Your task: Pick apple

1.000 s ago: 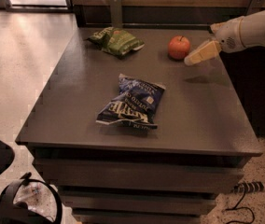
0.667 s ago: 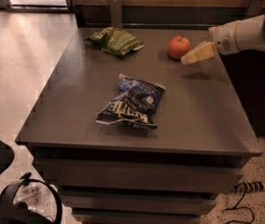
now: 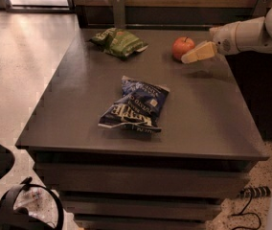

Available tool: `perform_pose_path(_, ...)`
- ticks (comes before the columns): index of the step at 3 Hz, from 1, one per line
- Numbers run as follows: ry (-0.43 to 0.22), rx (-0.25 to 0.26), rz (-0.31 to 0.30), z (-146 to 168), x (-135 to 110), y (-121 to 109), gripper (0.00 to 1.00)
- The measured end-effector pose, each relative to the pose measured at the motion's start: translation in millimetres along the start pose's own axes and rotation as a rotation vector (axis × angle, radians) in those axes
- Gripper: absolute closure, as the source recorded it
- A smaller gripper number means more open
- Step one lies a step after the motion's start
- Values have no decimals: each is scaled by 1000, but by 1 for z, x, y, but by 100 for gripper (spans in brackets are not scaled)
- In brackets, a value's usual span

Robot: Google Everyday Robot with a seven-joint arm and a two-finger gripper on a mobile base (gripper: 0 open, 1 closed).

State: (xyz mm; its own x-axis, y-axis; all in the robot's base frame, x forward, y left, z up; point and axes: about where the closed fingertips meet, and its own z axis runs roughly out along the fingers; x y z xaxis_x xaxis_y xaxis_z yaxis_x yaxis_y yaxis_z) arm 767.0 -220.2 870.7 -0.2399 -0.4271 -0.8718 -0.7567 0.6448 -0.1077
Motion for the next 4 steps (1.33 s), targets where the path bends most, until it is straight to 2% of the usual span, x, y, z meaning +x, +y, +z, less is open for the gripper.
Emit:
perform_pose_path(1, -33, -2, 25, 8, 3, -1, 0)
perform_pose_path(3, -176, -26, 76, 38, 9, -9, 0)
perform_pose_path(4, -211, -36, 88, 48, 12, -9, 20)
